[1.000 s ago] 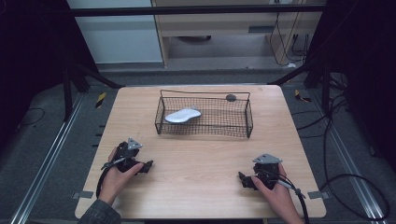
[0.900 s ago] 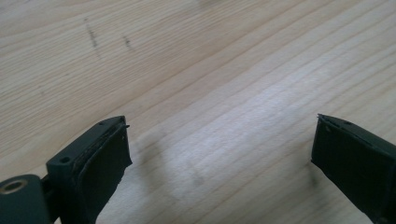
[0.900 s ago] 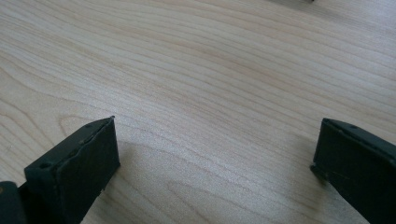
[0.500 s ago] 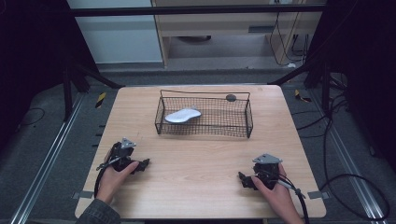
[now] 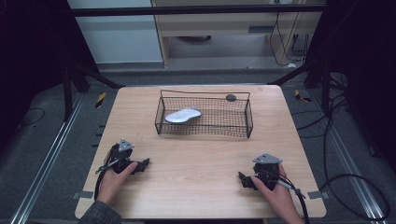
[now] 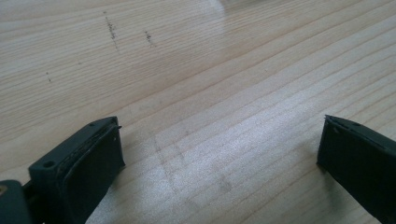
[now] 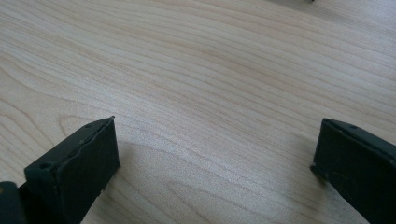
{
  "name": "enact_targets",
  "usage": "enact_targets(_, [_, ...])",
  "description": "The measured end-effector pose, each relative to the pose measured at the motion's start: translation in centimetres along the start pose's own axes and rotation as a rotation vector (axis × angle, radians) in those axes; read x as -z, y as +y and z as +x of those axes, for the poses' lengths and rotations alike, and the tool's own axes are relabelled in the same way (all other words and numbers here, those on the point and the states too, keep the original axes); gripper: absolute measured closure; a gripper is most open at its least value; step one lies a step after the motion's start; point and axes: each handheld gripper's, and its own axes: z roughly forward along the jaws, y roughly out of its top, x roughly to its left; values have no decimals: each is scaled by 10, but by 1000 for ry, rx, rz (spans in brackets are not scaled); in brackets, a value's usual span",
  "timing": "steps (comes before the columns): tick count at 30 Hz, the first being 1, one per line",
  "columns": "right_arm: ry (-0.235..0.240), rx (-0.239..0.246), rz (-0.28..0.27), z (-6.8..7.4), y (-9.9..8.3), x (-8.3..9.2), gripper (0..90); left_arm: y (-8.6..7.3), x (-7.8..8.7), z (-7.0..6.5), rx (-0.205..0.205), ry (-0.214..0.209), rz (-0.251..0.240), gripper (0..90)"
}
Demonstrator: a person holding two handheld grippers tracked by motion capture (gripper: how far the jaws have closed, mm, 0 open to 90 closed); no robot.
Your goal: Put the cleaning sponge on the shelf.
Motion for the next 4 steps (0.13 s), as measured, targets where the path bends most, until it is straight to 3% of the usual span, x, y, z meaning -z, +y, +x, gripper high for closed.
enact_targets(4, [0,0,0,0,0,0,4,0,0,0,0,0,0,0])
